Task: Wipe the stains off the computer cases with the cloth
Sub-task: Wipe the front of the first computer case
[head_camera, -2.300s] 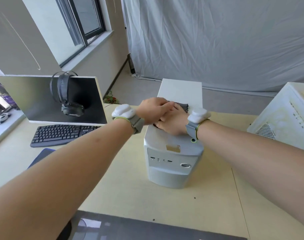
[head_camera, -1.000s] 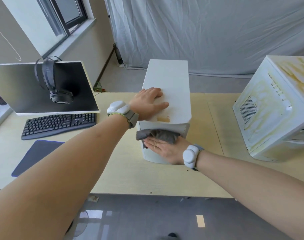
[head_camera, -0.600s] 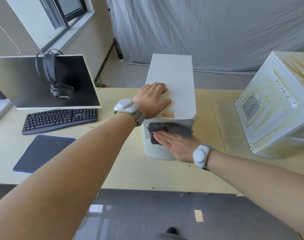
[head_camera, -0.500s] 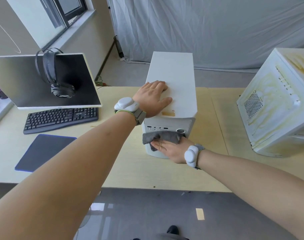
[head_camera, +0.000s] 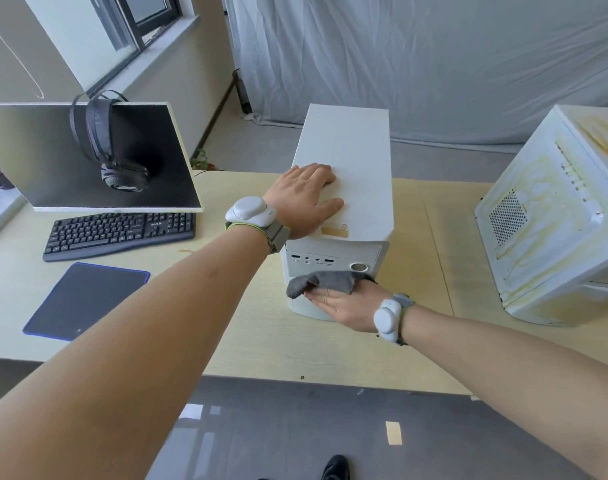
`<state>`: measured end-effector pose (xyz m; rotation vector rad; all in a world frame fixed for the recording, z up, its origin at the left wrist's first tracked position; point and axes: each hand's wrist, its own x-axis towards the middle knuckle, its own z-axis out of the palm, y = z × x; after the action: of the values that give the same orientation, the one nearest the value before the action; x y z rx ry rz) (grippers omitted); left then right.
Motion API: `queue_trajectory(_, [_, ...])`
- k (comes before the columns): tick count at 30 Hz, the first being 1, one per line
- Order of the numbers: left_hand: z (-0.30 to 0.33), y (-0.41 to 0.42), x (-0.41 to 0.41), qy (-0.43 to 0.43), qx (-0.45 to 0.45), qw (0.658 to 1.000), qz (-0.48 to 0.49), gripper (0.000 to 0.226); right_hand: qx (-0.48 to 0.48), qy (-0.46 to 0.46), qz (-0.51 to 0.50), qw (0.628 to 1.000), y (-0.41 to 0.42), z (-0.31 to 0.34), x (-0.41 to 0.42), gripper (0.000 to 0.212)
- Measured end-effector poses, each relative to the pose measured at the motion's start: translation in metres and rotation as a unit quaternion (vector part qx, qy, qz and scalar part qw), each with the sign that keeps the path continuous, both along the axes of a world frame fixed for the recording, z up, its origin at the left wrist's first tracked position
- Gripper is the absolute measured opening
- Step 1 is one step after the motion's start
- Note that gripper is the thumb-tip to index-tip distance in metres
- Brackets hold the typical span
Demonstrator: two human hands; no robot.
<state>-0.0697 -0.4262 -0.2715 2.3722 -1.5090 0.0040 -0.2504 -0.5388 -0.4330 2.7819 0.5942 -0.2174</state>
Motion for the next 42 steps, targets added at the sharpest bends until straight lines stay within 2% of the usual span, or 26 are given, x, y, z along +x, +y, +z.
queue_trajectory(2, [-0.001, 0.000, -0.001, 0.001, 0.002, 1.000, 0.002, 0.055, 0.043, -0.093, -0.008, 0.995, -0.007, 0.017, -0.008, 0.048])
queue_trajectory(4, [0.000, 0.000, -0.001, 0.004, 0.006, 1.000, 0.004, 0.055, 0.074, -0.181, 0.027, 0.980, -0.009, 0.029, -0.015, 0.055])
queue_trajectory(6, [0.003, -0.001, -0.002, 0.002, 0.006, 1.000, 0.006, 0.055, 0.026, -0.264, 0.051, 0.963, -0.009, 0.057, -0.022, 0.051])
queue_trajectory(8, [0.004, 0.000, -0.003, 0.012, 0.007, 1.000, 0.010, 0.053, 0.033, -0.289, 0.081, 0.953, -0.011, 0.074, -0.027, 0.047])
queue_trajectory(11, [0.003, 0.000, -0.002, 0.034, 0.009, 0.999, 0.017, 0.051, 0.106, -0.314, 0.079, 0.940, 0.004, 0.103, -0.033, 0.043])
queue_trajectory(14, [0.004, -0.001, -0.003, 0.038, 0.018, 0.999, 0.011, 0.063, 0.182, -0.395, -0.002, 0.901, 0.012, 0.131, -0.024, 0.047])
queue_trajectory(16, [0.004, -0.001, -0.003, 0.030, 0.022, 0.999, 0.005, 0.066, 0.296, -0.430, -0.105, 0.846, 0.015, 0.145, -0.016, 0.050])
queue_trajectory(19, [0.003, 0.001, -0.003, 0.025, 0.024, 0.999, 0.008, 0.058, 0.475, -0.465, -0.273, 0.696, 0.007, 0.181, -0.002, 0.052])
queue_trajectory(20, [0.003, 0.001, -0.004, 0.031, 0.022, 0.999, 0.008, 0.056, 0.501, -0.470, -0.312, 0.656, 0.001, 0.192, 0.004, 0.051])
queue_trajectory(21, [0.004, 0.001, -0.005, 0.040, 0.018, 0.999, 0.012, 0.053, 0.517, -0.470, -0.330, 0.635, -0.004, 0.203, 0.009, 0.049])
queue_trajectory(22, [0.002, 0.000, -0.004, 0.046, 0.012, 0.999, 0.015, 0.050, 0.526, -0.455, -0.334, 0.637, -0.007, 0.210, 0.011, 0.048])
queue_trajectory(23, [0.003, 0.000, -0.003, 0.064, 0.002, 0.998, 0.020, 0.047, 0.526, -0.422, -0.332, 0.660, -0.009, 0.214, 0.013, 0.047])
queue_trajectory(26, [0.001, 0.003, 0.000, 0.163, -0.065, 0.984, 0.035, 0.047, 0.477, -0.197, -0.348, 0.783, -0.001, 0.201, 0.013, 0.031])
queue_trajectory(27, [0.002, 0.004, 0.000, 0.180, -0.075, 0.980, 0.042, 0.045, 0.452, -0.151, -0.357, 0.803, 0.005, 0.192, 0.014, 0.025])
queue_trajectory(29, [0.003, 0.004, -0.003, 0.175, -0.065, 0.981, 0.043, 0.047, 0.400, -0.179, -0.391, 0.809, 0.014, 0.173, 0.021, 0.030])
queue_trajectory(32, [0.004, 0.005, -0.004, 0.157, -0.048, 0.986, 0.035, 0.062, 0.261, -0.230, -0.471, 0.811, 0.025, 0.155, 0.042, 0.054])
queue_trajectory(34, [0.004, 0.003, -0.003, 0.149, -0.033, 0.988, 0.027, 0.059, 0.199, -0.234, -0.479, 0.822, 0.028, 0.149, 0.045, 0.062])
queue_trajectory(37, [0.004, 0.002, -0.005, 0.123, -0.019, 0.992, 0.025, 0.046, 0.170, -0.246, -0.450, 0.841, 0.024, 0.147, 0.040, 0.067])
queue_trajectory(42, [0.002, 0.008, -0.019, 0.069, -0.014, 0.997, 0.039, 0.046, 0.162, -0.269, -0.381, 0.869, 0.016, 0.147, 0.032, 0.058])
